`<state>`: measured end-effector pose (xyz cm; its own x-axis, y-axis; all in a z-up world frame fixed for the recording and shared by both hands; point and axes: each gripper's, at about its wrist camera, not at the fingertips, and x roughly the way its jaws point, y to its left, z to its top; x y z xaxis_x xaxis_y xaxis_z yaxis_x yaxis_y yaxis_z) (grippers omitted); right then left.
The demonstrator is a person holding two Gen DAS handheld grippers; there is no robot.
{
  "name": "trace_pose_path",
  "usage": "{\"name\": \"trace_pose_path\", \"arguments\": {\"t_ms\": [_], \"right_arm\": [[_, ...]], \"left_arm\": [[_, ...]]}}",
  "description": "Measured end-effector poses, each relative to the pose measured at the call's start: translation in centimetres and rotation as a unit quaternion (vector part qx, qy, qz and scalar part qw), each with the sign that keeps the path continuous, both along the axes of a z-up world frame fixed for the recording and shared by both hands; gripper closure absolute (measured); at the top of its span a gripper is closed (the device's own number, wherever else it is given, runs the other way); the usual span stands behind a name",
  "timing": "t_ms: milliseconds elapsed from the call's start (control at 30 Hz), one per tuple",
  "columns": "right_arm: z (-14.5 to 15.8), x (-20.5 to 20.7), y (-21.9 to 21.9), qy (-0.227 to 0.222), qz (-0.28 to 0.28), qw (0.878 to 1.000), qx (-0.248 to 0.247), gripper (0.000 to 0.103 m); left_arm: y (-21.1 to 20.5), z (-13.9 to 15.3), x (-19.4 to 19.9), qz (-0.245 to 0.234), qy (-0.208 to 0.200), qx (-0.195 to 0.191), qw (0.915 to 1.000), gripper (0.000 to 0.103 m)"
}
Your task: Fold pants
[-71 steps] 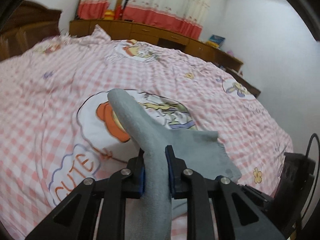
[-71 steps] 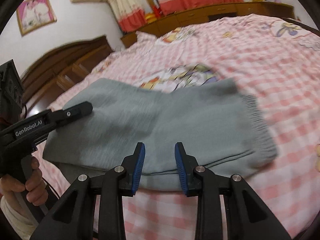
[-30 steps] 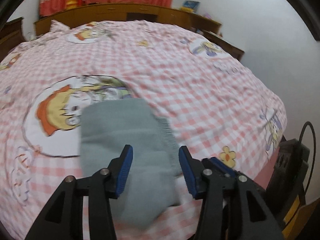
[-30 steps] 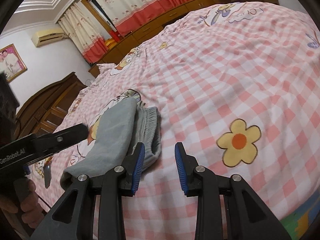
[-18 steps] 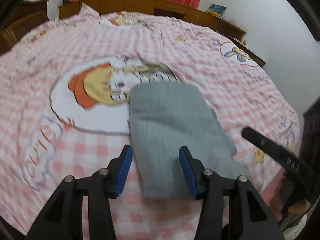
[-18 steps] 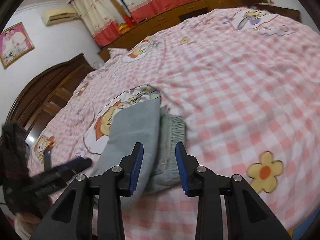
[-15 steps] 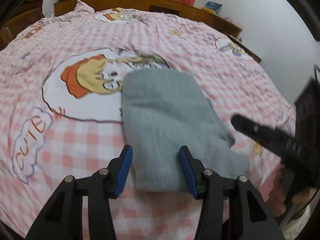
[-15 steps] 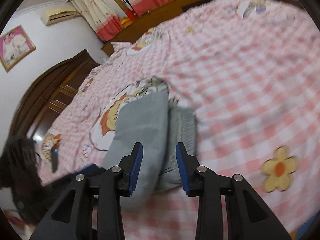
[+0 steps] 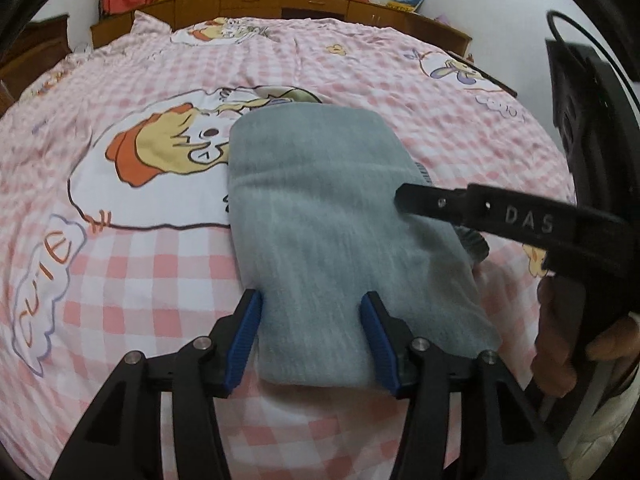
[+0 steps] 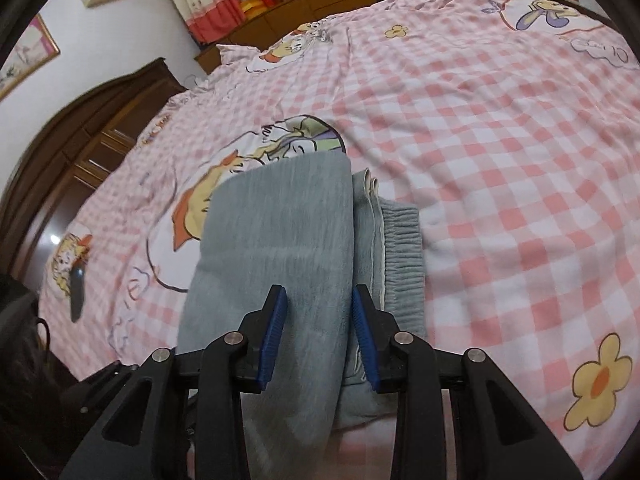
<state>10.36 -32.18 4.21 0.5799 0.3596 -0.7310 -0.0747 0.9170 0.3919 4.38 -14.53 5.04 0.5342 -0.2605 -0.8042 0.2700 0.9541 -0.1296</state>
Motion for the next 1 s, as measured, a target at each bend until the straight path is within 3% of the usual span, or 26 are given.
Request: {"name": "trace_pose_path", "arguments": {"t_ms": [167,267,300,533,733,867,1000], "right_arm": [[-0.1,-0.6,0.5,-0.01,0.014,1.0,0.015,0.07],[0.0,-0.4,1.4,-0.017,0.016,1.0,-0.008,0.09],[0.2,-0.4,1.6,-0.021,0.015,1.0,-0.015,0.091],[3.4,-1.3,3.0,-0.071,0.011,0.996,-0.044,0.094],[6.9,-2.1,1.5,-0.114,-0.003,0.992,-0.056,0.094],[5.9,-1.8,-0.2,-0.098,-0.039,0.99,-0.095,0.094],[3.1,-0.4,-2.1,-0.059,-0.047,0.994,-0.083,0.093]], "left_arm": [[0.2,-0.1,0.1,-0.003,-0.002,-0.014,0.9999,0.046],[0.8,0.0,0.3,-0.001,0.002,-0.033,0.9995,0.046],[1.2,0.2,0.4,0.003,0.005,-0.044,0.999,0.046],[3.8,1.7,0.6,0.043,0.0,-0.087,0.9953,0.044],[4.9,3.6,1.0,0.061,-0.042,-0.074,0.9945,0.044],[4.3,3.6,2.4,0.055,-0.037,-0.078,0.9947,0.044],[2.7,3.3,4.0,0.045,-0.038,-0.057,0.9967,0.044]]}}
